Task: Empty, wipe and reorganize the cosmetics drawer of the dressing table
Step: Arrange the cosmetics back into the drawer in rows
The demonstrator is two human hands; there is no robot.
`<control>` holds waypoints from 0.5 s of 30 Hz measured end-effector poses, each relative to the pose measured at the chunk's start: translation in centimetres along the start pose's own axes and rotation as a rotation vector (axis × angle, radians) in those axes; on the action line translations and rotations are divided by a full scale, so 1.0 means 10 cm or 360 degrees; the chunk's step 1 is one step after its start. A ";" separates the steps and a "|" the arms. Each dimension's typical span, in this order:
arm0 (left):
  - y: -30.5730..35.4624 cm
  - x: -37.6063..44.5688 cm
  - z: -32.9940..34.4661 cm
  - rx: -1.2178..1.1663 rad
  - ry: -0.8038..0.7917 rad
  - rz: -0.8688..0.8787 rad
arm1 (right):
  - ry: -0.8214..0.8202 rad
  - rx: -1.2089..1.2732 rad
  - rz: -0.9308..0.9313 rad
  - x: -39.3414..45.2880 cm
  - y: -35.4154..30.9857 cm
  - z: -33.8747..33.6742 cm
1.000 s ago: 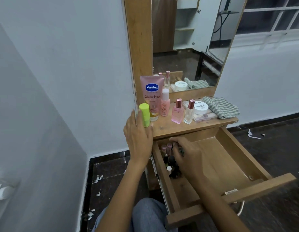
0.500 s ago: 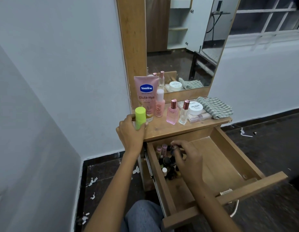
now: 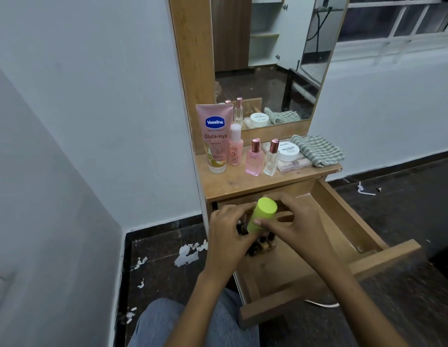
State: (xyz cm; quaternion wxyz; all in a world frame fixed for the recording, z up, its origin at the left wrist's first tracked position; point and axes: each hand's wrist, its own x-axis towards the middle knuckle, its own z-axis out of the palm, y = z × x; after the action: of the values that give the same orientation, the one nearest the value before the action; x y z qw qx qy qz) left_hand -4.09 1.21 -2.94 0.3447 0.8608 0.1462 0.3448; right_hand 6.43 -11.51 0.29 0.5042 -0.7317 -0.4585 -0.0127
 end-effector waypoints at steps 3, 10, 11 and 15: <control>-0.12 -0.03 -0.07 0.0029 -0.0206 -0.0052 | -0.0067 -0.0043 0.0139 -0.13 0.07 -0.14; -0.20 -0.21 -0.14 0.0161 0.0009 -0.0159 | -0.0664 -0.0311 0.0324 -0.37 0.26 -0.01; -0.19 -0.22 -0.13 0.0172 -0.0001 -0.0169 | -0.0699 -0.0379 0.0309 -0.39 0.27 0.05; -0.20 -0.22 -0.09 0.0172 -0.0032 -0.0168 | -0.0699 -0.0531 0.0226 -0.38 0.26 0.18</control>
State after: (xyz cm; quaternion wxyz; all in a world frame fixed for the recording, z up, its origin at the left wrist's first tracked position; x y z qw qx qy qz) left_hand -6.36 1.98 -4.96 0.3169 0.8727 0.2062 0.3090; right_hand 5.25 -12.83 -4.34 0.2650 -0.8201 -0.4959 0.1063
